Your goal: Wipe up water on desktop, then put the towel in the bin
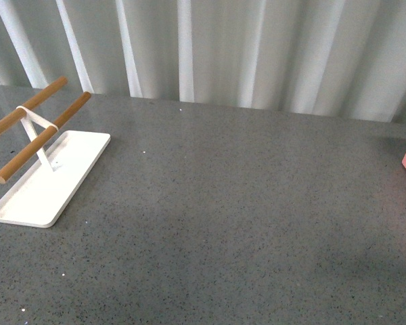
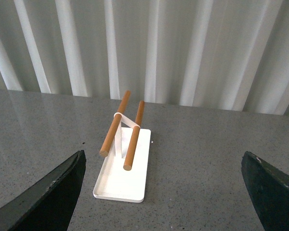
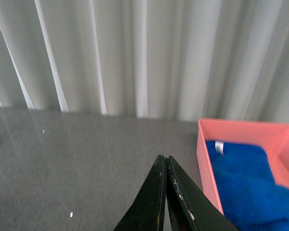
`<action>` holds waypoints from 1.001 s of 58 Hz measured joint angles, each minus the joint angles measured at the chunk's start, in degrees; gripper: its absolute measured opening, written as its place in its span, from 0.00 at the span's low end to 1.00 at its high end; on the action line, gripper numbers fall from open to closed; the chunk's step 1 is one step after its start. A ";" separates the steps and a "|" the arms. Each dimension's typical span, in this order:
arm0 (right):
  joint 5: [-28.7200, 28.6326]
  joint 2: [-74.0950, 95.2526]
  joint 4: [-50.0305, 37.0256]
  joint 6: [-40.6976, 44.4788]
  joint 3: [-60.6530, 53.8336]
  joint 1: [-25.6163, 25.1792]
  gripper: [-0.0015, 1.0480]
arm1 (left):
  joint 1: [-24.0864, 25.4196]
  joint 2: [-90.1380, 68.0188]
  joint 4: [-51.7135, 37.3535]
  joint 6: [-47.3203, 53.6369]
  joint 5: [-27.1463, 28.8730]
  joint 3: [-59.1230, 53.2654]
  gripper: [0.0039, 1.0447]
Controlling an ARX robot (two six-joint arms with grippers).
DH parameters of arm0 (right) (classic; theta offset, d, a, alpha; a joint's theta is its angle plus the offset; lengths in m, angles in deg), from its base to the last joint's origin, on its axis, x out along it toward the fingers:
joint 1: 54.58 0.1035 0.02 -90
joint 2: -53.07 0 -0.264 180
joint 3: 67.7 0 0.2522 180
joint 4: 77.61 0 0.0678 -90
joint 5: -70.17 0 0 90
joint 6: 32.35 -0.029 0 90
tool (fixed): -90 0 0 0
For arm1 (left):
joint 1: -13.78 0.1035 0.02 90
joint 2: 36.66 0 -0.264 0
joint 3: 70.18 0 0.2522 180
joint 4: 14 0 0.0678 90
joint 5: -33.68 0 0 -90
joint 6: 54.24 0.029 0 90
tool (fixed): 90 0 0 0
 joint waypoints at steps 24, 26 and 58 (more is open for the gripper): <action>0.17 -4.02 2.49 -0.02 0.00 0.00 0.03 | 0.00 0.04 0.00 0.00 0.00 0.00 0.94; 0.17 -4.02 2.51 -0.02 0.00 0.00 0.03 | 0.00 0.04 0.00 0.00 0.00 0.00 0.94; 0.17 -4.02 2.51 -0.02 0.00 0.00 0.94 | 0.00 0.04 0.00 0.00 0.00 0.00 0.94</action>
